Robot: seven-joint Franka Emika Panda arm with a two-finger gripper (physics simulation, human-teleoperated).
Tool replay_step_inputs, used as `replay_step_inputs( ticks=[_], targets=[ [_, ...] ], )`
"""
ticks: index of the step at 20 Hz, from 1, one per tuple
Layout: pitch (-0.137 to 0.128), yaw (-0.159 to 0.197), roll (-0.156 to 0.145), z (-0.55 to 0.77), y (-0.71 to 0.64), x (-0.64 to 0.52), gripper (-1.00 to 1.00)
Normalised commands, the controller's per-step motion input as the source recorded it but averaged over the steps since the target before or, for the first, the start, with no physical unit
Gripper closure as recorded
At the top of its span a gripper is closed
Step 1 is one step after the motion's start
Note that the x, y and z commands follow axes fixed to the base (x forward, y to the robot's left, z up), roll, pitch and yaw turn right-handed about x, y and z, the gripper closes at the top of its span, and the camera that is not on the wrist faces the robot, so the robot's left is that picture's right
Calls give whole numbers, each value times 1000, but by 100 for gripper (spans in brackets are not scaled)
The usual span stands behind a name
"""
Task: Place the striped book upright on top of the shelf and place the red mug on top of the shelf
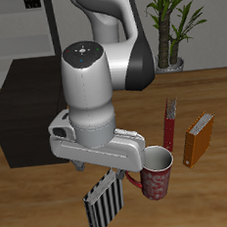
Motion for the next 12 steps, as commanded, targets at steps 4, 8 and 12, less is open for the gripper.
replay_step_inputs(
  ticks=[4, 8, 12],
  targets=[
    [15, -38, -23, -181, -175, 29, -100],
    [30, -9, -10, -181, -120, 45, -100],
    [27, -35, -16, -230, -117, -10, -100]
  ],
)
